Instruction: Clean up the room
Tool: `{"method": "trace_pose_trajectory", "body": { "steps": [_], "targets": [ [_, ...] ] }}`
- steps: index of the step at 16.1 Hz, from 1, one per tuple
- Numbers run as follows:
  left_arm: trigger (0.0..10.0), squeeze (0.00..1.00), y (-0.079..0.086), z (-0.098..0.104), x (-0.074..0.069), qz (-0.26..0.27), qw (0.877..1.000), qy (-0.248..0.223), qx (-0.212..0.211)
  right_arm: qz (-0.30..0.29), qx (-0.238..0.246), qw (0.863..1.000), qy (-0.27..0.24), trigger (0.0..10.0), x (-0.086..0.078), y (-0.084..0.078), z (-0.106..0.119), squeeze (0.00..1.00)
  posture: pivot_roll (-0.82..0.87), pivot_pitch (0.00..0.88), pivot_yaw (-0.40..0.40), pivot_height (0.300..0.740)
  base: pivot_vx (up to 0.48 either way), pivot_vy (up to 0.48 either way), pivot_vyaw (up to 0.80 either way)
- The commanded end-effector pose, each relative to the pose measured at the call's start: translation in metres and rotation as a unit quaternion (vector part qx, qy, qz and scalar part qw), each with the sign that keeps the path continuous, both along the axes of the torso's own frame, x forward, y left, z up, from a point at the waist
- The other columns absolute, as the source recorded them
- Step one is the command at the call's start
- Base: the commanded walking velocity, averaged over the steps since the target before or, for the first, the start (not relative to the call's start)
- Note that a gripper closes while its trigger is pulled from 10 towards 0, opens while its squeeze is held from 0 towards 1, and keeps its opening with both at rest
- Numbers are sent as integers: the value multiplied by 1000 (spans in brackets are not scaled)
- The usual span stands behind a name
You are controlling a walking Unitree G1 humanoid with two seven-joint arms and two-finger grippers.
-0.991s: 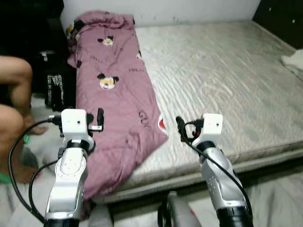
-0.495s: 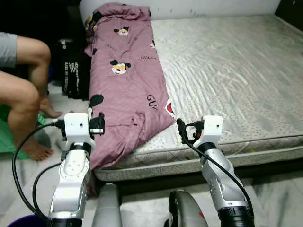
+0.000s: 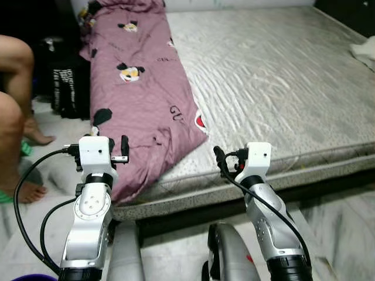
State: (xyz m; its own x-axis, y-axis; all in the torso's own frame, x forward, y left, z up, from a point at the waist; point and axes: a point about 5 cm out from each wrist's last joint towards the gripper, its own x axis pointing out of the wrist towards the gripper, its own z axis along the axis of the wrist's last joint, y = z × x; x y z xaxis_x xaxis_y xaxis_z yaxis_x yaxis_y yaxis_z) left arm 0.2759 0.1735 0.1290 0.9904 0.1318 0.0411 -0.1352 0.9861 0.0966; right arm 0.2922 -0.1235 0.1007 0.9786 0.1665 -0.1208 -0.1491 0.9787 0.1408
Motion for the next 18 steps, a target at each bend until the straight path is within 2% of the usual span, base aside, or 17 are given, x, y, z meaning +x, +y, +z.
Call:
{"method": "trace_pose_trajectory", "body": {
  "steps": [1,13,15,18],
  "targets": [
    [10000,0,1,1,0,4,1000,0,0,1,3,1000,1,10000,0,0,1,0,7,110,-17,518,0,0,0],
    [10000,0,-2,2,5,-4,1000,-1,-21,9,4,1000,-2,10000,2,3,3,0,1,129,-14,518,0,0,0],
    [10000,0,-5,3,4,-11,1000,-5,-25,10,4,1000,-2,10000,2,3,3,0,0,130,-14,518,0,0,619],
    [10000,0,-6,3,5,-17,999,-5,-28,10,6,1000,-1,10000,1,3,3,0,-3,132,-13,518,344,0,140]
  ]
}}
